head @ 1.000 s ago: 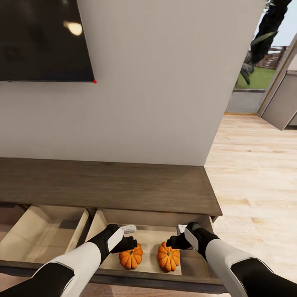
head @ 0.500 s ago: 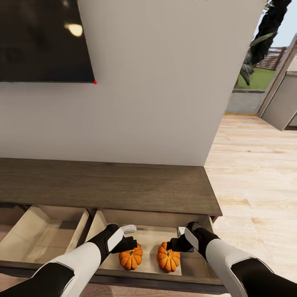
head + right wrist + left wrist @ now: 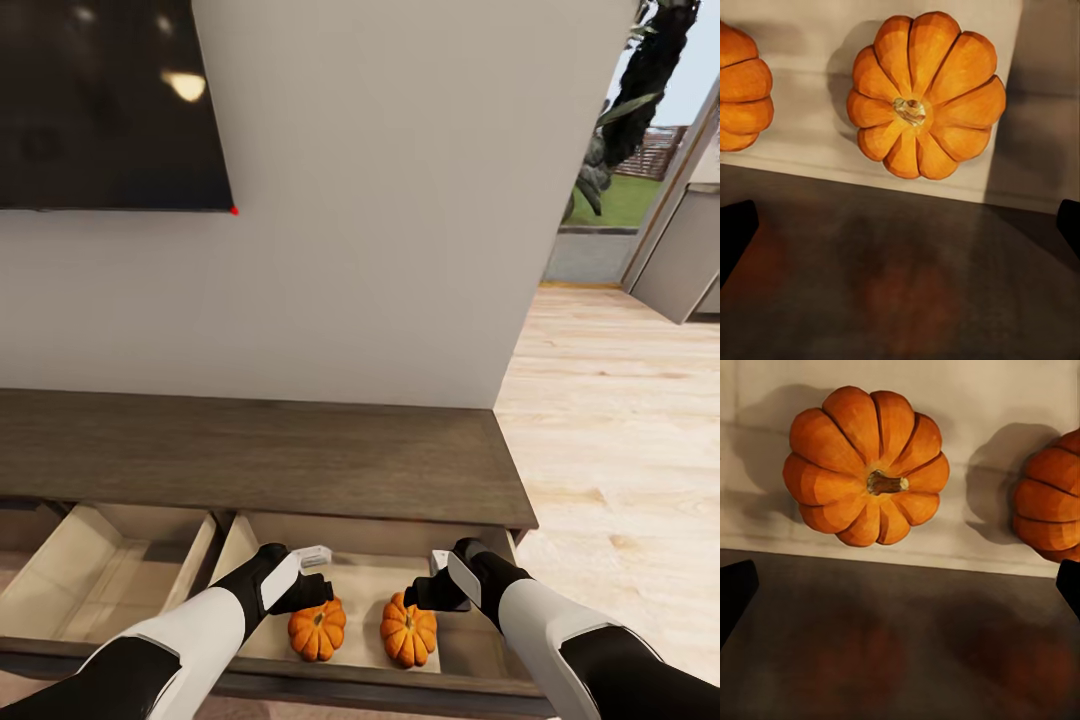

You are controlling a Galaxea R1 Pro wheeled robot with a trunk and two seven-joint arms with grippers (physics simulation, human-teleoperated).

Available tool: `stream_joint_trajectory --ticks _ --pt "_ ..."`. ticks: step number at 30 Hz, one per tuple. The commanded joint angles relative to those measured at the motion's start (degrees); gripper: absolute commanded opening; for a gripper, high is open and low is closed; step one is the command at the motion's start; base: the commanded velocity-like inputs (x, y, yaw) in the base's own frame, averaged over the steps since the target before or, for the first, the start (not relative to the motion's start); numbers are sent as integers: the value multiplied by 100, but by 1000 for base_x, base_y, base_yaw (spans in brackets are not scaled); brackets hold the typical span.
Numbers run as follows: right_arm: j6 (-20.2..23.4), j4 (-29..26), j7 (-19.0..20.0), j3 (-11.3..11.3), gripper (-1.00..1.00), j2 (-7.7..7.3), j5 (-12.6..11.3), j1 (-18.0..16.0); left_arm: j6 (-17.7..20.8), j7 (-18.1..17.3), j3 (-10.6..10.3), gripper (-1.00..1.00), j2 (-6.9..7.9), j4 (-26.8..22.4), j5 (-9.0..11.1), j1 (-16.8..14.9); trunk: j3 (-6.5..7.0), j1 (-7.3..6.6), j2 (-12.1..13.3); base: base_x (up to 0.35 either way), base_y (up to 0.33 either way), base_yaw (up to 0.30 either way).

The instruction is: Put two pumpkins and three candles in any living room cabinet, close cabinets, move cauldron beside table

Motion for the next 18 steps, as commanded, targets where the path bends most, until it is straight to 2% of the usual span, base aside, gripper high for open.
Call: stream_joint_trajectory --ticks 1,18 --pt "23 -5 16 48 100 -3 -20 -2 24 46 -31 100 1 -12 61 0 5 -1 -2 0 0 0" --pt "23 -3 16 51 100 -3 -20 -2 24 46 -35 100 -5 -9 61 -1 160 -1 -2 0 0 0"
